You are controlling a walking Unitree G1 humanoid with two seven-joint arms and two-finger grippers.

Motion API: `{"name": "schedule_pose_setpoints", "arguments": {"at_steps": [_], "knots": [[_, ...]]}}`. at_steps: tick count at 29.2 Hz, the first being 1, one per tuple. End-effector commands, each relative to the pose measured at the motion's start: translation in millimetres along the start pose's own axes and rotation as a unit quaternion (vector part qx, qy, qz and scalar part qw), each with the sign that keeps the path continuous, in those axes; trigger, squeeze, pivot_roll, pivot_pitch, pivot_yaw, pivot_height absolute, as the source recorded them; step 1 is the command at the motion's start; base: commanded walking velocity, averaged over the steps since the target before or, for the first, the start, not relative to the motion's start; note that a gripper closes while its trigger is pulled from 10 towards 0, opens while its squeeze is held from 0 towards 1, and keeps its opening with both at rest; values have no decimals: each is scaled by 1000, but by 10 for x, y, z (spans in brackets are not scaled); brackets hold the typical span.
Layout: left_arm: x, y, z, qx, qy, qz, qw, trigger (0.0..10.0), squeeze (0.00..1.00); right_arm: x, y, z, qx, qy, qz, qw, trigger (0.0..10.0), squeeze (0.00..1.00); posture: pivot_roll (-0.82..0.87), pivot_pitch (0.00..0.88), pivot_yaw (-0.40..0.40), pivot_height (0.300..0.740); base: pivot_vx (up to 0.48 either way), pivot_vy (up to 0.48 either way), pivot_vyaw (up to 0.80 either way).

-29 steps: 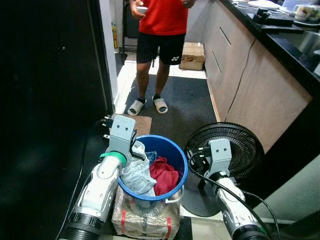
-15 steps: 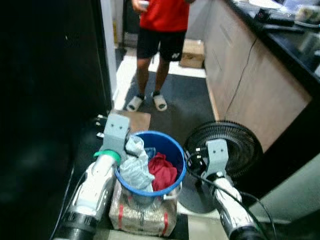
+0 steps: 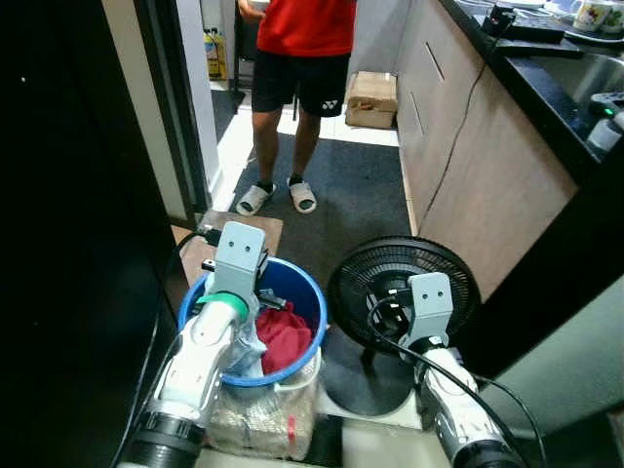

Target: Clothes washing

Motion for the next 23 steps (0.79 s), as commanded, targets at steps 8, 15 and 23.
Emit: {"name": "schedule_pose_setpoints", "arguments": {"at_steps": [8,15,23], "knots": [[-74,1,-11,1,-8,-5,1000,10000,0,-19,-123,-74,19,3,-8,1000,10000,0,101,25,-23,740,0,0,0],[-59,-3,-11,2,-5,-8,1000,10000,0,-9,-121,-66,19,6,-8,1000,10000,0,101,25,-23,740,0,0,0],[-55,-6,-7,4,-3,-8,1000,10000,0,-20,-122,-70,20,5,-8,1000,10000,0,102,25,-24,740,0,0,0]]}}
Point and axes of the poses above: a point about 5 cm out from each wrist's last joint towards the gripper, its own z axis pointing out of the wrist towards the gripper, its own y axis along the axis of the wrist's last joint, x = y × z, the point moved 6 cm from there along z, pointing out of the wrist towards the gripper, and after that the axes turned 14 degrees about z, right-handed, at the moved point
